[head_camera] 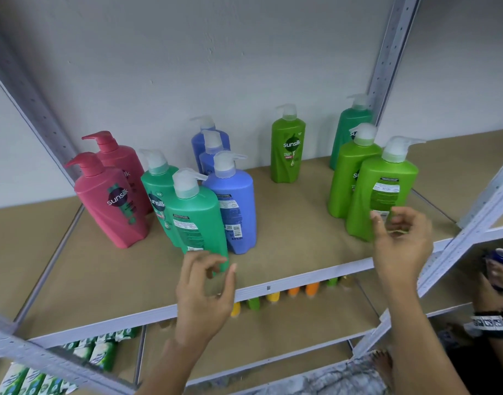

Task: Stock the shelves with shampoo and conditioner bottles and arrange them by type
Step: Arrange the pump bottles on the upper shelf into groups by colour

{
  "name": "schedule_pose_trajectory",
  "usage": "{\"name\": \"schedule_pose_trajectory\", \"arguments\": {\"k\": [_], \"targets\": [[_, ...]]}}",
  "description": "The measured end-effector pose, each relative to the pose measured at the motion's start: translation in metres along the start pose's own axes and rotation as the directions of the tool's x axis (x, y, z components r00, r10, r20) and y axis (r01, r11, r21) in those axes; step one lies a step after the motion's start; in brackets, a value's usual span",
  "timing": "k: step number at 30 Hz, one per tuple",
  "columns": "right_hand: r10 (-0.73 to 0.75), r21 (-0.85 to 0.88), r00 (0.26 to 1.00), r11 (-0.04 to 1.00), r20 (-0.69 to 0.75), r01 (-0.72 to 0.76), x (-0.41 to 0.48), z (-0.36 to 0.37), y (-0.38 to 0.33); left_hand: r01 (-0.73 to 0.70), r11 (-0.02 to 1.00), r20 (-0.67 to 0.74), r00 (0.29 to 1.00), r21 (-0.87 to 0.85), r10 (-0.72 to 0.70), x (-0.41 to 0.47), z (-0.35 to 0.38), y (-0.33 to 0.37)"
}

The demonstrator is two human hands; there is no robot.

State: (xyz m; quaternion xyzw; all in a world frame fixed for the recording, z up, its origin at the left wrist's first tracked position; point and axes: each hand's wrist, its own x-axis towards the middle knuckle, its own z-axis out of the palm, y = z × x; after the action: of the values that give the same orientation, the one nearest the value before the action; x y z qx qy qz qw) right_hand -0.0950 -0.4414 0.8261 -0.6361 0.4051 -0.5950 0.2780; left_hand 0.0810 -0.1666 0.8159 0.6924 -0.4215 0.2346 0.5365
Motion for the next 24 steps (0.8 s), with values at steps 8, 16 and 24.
{"name": "schedule_pose_trajectory", "arguments": {"k": [8, 16, 24], "targets": [[0.189, 0.024, 0.902, 0.976, 0.389, -0.215, 0.030, -0.011, 0.027, 0.413, 0.872, 0.472, 0.843, -0.262, -0.257, 0.049, 0.119, 0.048], [0.140, 0.029, 0.891, 0.985, 0.432, -0.169, 0.045, -0.020, 0.045, 0.576, 0.771, 0.611, 0.722, -0.272, -0.324, 0.089, 0.250, 0.040], [0.171, -0.026, 0.898, 0.984, 0.405, -0.176, 0.094, -0.026, 0.066, 0.612, 0.750, 0.593, 0.709, -0.249, -0.382, 0.076, 0.279, 0.044]]}}
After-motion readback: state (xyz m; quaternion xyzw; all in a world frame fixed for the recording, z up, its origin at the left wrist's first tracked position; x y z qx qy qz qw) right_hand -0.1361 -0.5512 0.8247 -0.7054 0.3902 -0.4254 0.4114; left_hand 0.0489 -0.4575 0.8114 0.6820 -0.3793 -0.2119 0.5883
